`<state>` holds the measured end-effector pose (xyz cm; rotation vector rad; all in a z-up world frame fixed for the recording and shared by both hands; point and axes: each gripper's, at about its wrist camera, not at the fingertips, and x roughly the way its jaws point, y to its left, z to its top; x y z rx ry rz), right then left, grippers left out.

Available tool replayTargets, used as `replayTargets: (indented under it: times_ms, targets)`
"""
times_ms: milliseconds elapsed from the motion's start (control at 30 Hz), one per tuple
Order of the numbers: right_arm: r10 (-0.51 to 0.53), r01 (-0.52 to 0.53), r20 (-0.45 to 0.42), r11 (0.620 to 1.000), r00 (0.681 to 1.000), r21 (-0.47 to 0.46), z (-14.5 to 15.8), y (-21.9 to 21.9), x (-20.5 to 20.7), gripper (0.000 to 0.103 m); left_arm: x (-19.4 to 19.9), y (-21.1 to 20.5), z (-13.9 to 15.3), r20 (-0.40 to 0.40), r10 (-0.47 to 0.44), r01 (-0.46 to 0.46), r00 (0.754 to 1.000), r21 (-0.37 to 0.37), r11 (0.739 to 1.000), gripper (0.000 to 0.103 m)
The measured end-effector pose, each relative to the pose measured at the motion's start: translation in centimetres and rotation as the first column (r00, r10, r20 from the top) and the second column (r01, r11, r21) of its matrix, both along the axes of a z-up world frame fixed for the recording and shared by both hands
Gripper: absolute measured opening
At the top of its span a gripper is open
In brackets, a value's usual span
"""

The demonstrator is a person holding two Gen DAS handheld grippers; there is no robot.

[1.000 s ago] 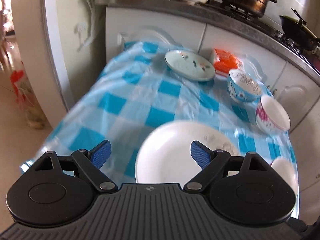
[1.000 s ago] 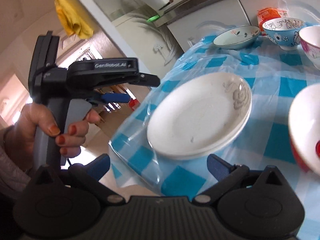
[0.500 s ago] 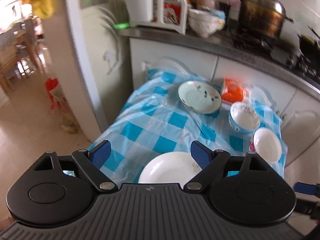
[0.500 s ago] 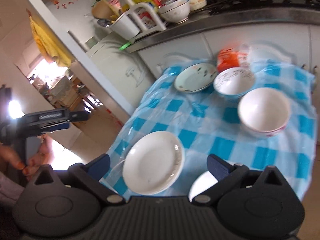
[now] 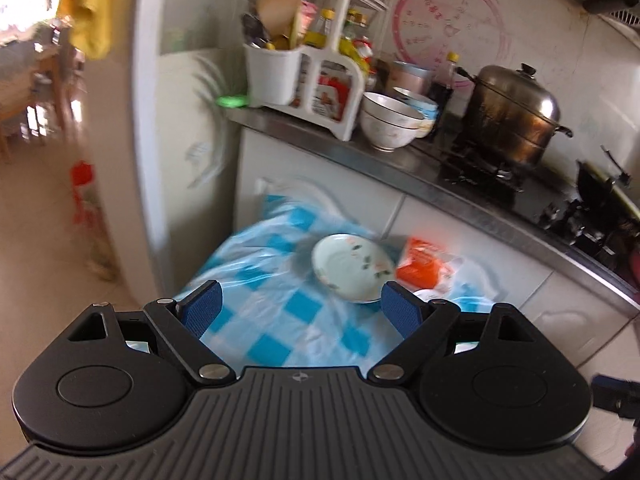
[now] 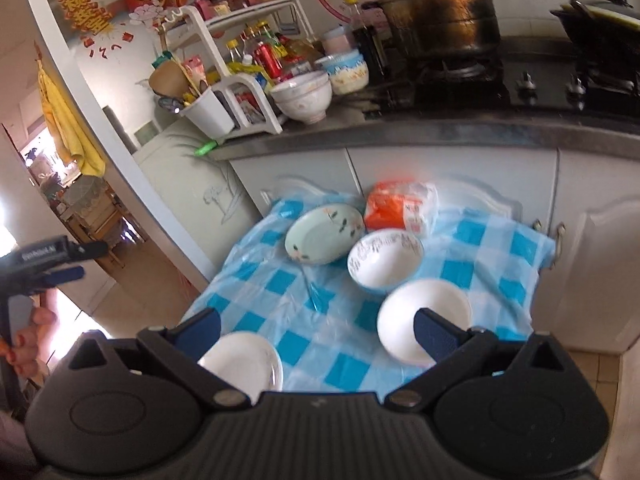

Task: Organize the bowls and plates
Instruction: 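Close the left gripper on the green floral plate rim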

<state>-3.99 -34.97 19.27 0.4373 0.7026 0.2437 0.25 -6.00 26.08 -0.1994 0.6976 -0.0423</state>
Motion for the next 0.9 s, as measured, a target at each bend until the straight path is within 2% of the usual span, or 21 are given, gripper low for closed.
replayTargets:
  times_ms: [100,200,300,367,400,467,600,733,767,833,900]
  targets:
    - [0.017,-0.018,0.015,1.0,1.0,0.022,0.2,0.7,3.6,0.099,2.8,-0.3,-2.0,0.009,0.003,-0.002,1.0,-0.067,0.998,0.103]
    - [0.026,-0.027,0.043,0.999,0.999,0.036,-0.1,1.8,7.5,0.096,6.3,-0.8,-4.5,0.0,-0.015,0.015,1.0,-0.071,0.997,0.103]
    - [0.019,-0.022,0.053,0.998,0.998,0.061,-1.1,2.7,11.7,0.092,9.4,-0.8,-6.9,-0.028,-0.014,0.012,1.0,-0.071,0.997,0.096]
    - [0.003,-0.007,0.044,0.996,0.999,0.091,-2.2,3.3,14.5,0.089,11.5,-0.8,-8.4,-0.04,-0.023,0.02,0.999,-0.064,0.998,0.086]
    - [-0.002,-0.002,0.037,0.994,0.999,0.109,-2.9,3.5,15.9,0.087,12.6,-0.7,-9.2,-0.05,-0.03,0.027,0.998,-0.056,0.998,0.084]
    - [-0.005,0.003,0.011,0.986,1.0,0.169,-4.3,3.9,18.7,0.086,14.5,-0.3,-10.6,-0.072,-0.019,0.015,0.997,-0.055,0.998,0.072]
    - [-0.011,0.017,-0.032,0.98,0.999,0.197,-7.3,4.9,23.5,0.086,18.0,-0.3,-13.6,-0.094,-0.024,0.016,0.995,-0.079,0.997,0.07]
    - [-0.035,0.064,-0.109,0.96,0.993,0.272,-11.0,4.4,27.4,0.085,21.1,-0.6,-16.6,-0.112,-0.035,0.023,0.993,-0.109,0.994,0.063]
    - [-0.043,0.079,-0.129,0.956,0.991,0.284,-11.9,4.2,28.2,0.084,21.8,-0.9,-17.3,-0.111,-0.035,0.023,0.993,-0.108,0.994,0.057]
    - [-0.049,0.094,-0.161,0.954,0.986,0.283,-13.3,4.1,29.6,0.082,22.9,-1.5,-18.5,-0.12,-0.031,0.017,0.992,-0.109,0.994,0.05]
    - [-0.047,0.098,-0.187,0.956,0.981,0.277,-14.6,4.0,30.8,0.082,24.2,-1.9,-19.8,-0.125,-0.035,0.021,0.992,-0.111,0.994,0.049]
